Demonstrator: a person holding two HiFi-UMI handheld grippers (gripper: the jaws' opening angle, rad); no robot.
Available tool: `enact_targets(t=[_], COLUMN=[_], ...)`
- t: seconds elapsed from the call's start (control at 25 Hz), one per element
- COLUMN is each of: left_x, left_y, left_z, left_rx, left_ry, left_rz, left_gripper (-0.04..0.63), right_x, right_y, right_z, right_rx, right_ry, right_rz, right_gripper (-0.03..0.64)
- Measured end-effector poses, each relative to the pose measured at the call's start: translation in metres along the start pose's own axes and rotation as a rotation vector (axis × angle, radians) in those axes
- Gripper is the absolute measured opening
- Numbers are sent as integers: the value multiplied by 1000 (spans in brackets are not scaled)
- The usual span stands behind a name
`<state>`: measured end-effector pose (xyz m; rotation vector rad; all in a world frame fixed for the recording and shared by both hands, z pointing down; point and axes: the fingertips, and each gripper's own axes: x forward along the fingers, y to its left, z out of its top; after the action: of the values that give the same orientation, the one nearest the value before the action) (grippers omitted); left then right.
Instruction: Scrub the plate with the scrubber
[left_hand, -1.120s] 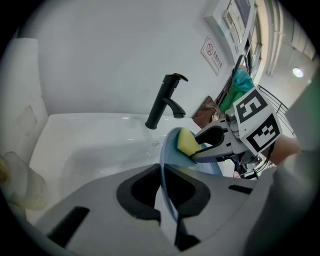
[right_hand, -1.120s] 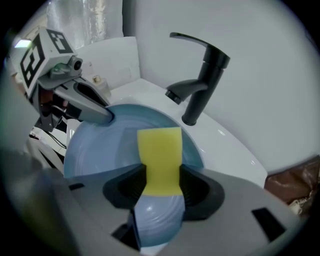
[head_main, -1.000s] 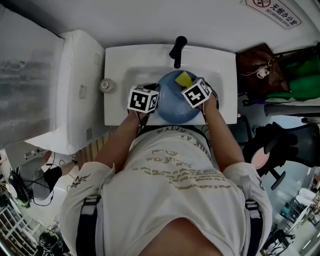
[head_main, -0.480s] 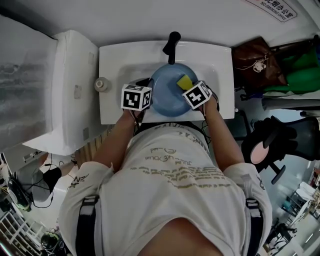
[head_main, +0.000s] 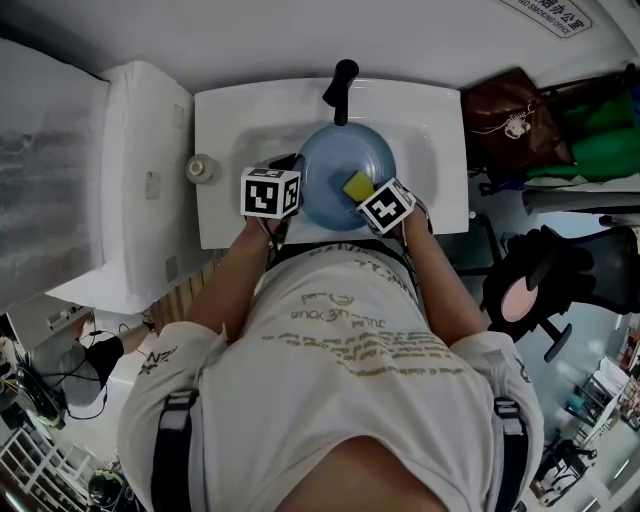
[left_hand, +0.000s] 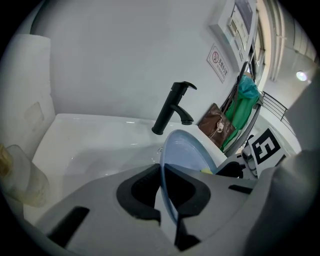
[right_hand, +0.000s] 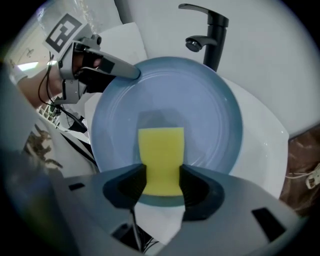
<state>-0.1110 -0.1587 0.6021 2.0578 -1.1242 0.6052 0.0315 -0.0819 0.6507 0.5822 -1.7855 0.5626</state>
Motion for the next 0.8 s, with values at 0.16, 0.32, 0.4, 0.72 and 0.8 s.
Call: enact_targets(t=[0.16,0.32,0.4,0.72,0.8], left_x=[0,0,-1,-5,-6], left_y=[3,7,8,7,6], left_z=[-3,-4,-4,-1,-1], left_rx=[-17,-30,-38,-35,-33], left_ry=[7,14,18,7,4], left_rz=[7,8,9,6,8], left_gripper=[34,34,34,34,34], right_x=[4,6,7,6,5], right_y=[10,27,37,70,74], right_z=[-10,-7,-1,32,41], right_rx=[38,48,27,-109,-132], right_ry=[47,56,49,7,-7], right_rz=[37,77,100,169,171], right_gripper=[209,209,209,209,209])
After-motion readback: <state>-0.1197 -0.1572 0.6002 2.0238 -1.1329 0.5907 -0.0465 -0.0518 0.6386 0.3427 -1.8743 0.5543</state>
